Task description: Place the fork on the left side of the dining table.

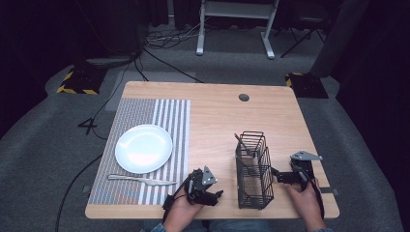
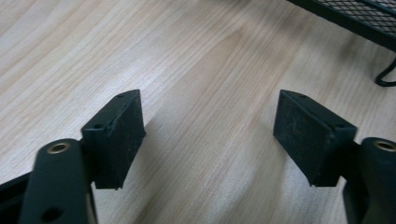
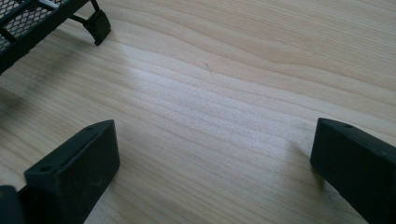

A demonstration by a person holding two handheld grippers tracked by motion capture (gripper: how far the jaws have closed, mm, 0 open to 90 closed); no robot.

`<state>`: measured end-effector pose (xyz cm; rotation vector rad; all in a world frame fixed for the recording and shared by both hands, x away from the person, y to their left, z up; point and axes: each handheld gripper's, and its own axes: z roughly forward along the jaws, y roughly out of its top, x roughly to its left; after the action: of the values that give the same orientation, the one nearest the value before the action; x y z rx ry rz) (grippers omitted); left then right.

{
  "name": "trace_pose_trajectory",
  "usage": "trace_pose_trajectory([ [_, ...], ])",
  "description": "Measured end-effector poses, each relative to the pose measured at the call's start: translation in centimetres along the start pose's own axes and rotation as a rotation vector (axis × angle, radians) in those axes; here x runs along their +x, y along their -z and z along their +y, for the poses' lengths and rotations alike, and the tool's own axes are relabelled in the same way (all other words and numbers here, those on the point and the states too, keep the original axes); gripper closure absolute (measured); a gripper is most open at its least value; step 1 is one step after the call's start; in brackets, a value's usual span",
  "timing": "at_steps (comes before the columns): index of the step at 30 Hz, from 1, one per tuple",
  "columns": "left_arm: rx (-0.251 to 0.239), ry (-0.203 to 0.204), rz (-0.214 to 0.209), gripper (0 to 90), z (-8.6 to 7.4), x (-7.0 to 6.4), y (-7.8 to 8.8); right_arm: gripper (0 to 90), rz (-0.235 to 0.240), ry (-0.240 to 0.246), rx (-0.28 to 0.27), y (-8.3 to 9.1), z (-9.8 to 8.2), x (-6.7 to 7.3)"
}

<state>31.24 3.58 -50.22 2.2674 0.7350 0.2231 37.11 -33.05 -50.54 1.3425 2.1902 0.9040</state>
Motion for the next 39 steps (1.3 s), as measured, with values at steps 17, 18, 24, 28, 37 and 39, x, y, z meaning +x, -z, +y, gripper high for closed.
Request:
trace_pose_trajectory([
  [17,-0.017,-0.016,-0.044,31.7,3.0,2.3,4.5,2.2,-0.004,-0.004,-0.005,0.1,-0.1,0.1],
  [18,-0.027,-0.016,-0.044,31.7,3.2,2.4,4.8,2.2,-0.005,-0.004,-0.005,0.1,-0.1,0.1],
  [24,-0.084,-0.004,-0.054,31.9,4.9,3.6,6.6,2.2,-0.007,-0.007,-0.004,0.1,-0.1,0.1],
  [28,-0.109,-0.003,-0.066,32.1,6.1,3.9,7.0,2.3,-0.007,-0.007,-0.004,0.1,-0.1,0.1],
  [37,-0.155,0.014,-0.086,32.2,7.8,4.9,7.6,2.3,-0.008,-0.008,-0.005,0.1,-0.1,0.1],
  [39,-0.171,0.033,-0.093,32.2,8.0,5.2,7.6,2.3,-0.007,-0.008,-0.005,0.1,-0.1,0.1],
])
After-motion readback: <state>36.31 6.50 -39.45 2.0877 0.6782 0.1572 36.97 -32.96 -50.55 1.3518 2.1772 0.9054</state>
